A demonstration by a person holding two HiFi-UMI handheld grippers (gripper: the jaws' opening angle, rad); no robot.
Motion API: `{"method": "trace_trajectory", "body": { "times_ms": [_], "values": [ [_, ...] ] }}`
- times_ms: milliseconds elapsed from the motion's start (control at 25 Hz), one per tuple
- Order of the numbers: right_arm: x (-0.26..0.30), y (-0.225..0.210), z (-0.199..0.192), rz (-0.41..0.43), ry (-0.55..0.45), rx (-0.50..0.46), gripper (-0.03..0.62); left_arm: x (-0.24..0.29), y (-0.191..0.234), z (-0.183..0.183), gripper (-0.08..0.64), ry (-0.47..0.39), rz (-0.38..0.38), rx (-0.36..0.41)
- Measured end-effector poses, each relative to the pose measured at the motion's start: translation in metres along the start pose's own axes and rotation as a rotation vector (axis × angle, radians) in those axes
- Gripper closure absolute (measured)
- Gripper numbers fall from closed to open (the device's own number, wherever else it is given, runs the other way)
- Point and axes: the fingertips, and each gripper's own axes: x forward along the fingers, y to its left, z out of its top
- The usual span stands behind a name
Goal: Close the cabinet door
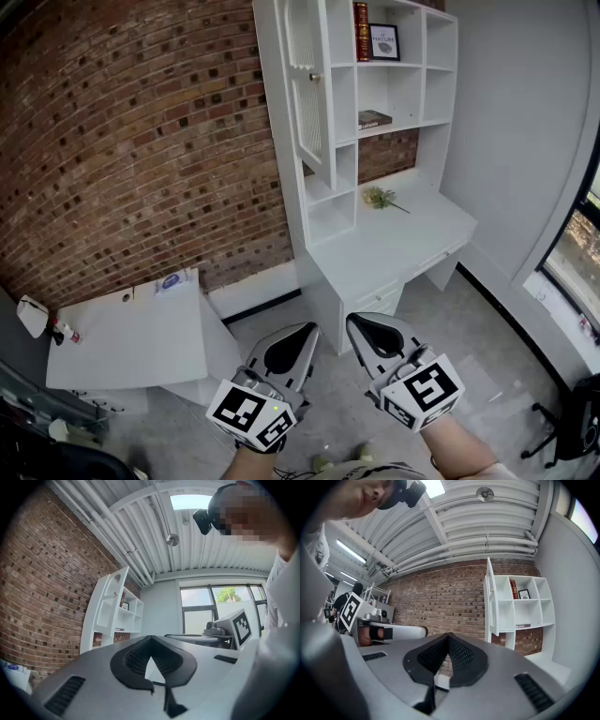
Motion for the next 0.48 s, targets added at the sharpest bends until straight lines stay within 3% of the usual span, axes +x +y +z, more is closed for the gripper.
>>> {"method": "trace_trajectory", "body": {
  "times_ms": [480],
  "values": [
    [0.008, 0.004, -0.003, -0.011, 0.004, 0.02, 0.575, -0.009, 0.017, -0.002, 0.549, 0.002, 0.013, -0.008]
  ]
}}
